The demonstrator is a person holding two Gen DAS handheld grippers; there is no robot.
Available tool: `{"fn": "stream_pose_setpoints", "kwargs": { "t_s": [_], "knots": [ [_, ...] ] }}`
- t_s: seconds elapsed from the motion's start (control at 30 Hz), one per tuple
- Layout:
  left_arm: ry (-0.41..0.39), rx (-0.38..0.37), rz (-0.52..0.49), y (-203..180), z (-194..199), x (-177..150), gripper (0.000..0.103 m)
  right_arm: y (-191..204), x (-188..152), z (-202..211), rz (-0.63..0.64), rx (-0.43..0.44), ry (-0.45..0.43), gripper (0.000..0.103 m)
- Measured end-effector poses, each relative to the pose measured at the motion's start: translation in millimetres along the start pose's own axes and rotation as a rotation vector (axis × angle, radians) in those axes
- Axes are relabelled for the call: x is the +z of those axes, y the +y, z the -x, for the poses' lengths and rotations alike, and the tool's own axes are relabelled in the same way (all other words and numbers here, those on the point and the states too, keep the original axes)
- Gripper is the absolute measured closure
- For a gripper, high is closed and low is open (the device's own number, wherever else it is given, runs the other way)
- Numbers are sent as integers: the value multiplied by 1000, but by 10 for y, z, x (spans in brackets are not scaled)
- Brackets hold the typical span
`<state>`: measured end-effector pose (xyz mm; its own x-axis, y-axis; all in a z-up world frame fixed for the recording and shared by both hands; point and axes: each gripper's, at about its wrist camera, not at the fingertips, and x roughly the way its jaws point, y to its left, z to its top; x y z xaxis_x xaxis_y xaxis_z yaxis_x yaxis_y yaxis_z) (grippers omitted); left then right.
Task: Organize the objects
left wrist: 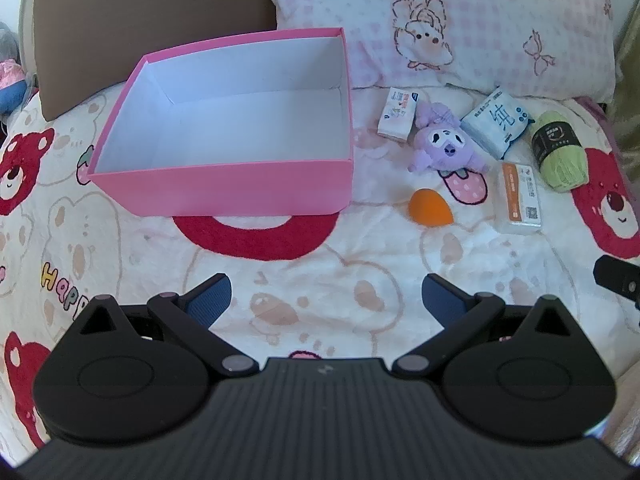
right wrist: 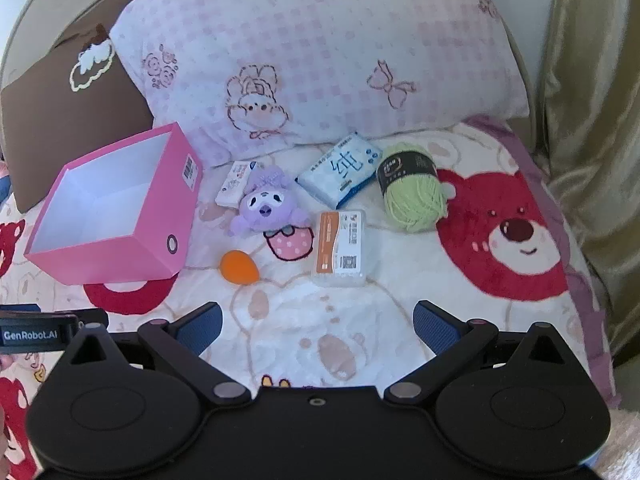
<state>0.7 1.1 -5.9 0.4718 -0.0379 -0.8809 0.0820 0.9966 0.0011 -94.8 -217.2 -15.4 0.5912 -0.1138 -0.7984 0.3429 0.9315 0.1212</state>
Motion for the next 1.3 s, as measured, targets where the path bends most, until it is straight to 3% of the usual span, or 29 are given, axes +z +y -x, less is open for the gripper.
{"fn": "stream_pose_setpoints", "kwargs": {
  "t_s": [0.73,1.3],
  "knots": [
    [-23,0,23,25,23,-9,0,112,-22,109,78,20,-51,0],
    [-44,-24,-22,-62,185,80,0,79,21,243,107,4,-74,0]
  ]
}}
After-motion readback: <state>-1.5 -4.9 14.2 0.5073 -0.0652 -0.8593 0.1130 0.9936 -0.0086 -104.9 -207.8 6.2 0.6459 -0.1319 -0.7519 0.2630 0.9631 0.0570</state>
